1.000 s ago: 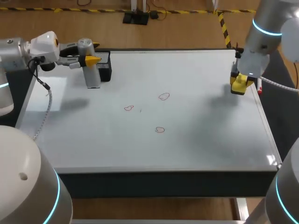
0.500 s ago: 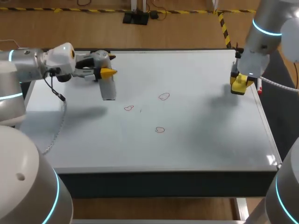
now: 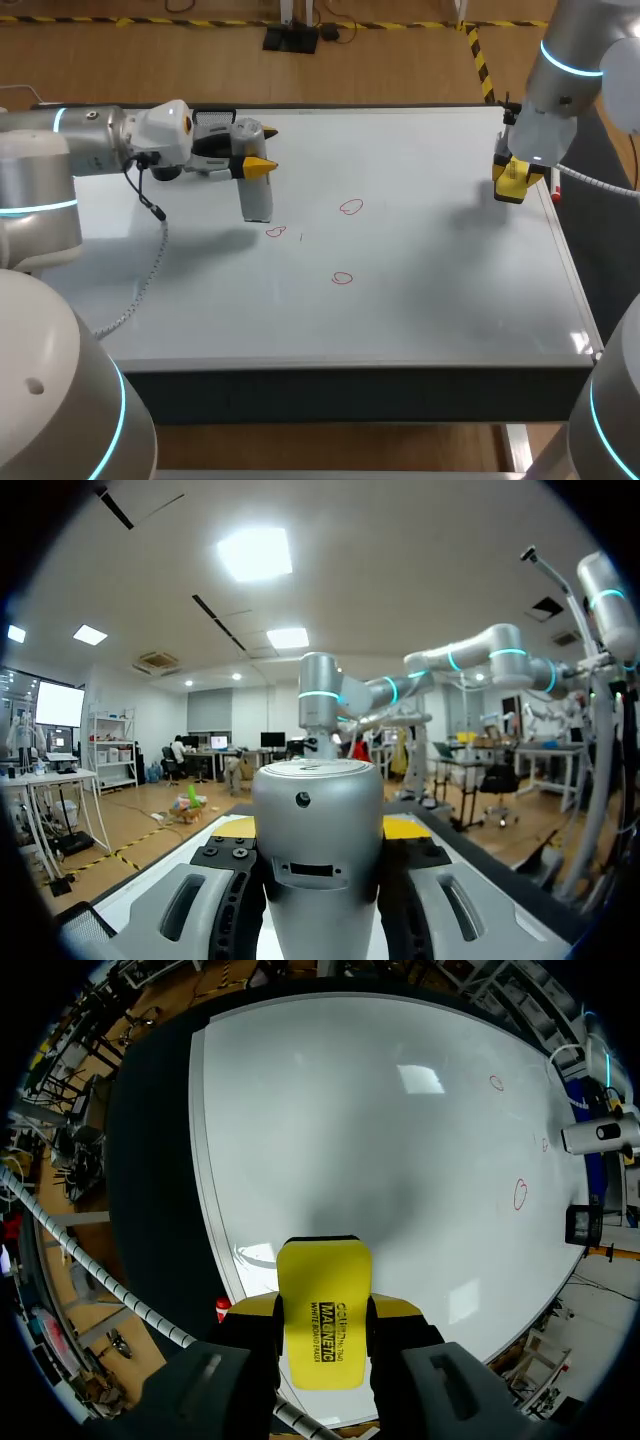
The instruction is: Pick up the inspection probe, press it on each red-marked spot on the whiteboard one by one, put down the probe, pick up the eraser, and wipe off all the red marks.
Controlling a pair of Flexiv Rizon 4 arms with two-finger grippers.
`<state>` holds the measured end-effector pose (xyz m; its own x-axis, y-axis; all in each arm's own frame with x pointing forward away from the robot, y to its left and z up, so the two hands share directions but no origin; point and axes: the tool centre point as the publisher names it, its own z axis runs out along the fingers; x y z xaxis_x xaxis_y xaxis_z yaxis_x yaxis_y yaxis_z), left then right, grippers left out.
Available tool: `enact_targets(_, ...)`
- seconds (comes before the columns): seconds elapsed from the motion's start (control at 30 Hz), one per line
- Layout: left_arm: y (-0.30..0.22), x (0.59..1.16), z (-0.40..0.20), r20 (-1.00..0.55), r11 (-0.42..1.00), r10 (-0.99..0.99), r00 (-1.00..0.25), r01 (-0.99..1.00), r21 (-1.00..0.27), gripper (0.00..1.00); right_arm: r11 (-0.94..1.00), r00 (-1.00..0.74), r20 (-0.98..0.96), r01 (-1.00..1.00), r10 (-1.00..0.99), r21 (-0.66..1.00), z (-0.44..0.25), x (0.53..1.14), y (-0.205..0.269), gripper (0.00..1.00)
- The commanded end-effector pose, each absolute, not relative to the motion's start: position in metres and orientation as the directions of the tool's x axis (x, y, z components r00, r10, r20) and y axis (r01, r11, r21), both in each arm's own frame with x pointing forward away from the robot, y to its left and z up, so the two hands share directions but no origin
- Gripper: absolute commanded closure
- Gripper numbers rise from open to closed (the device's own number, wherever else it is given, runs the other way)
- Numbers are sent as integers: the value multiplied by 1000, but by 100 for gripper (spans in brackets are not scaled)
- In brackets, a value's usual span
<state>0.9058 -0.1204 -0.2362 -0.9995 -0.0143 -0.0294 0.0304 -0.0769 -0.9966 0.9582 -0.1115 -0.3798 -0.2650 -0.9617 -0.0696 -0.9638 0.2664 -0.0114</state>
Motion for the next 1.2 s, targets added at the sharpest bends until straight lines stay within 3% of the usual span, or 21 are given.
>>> enact_targets(0.03, -124, 906, -243, -40, -97, 6, -999, 39, -995, 100, 265, -263, -66, -964, -962, -13, -379, 958, -112, 100)
enact_targets(1.2, -140, 907, -270, -29, -101, 55, -998, 24, -995, 100, 265, -263, -66, -964, -962, -13, -379, 958, -112, 100)
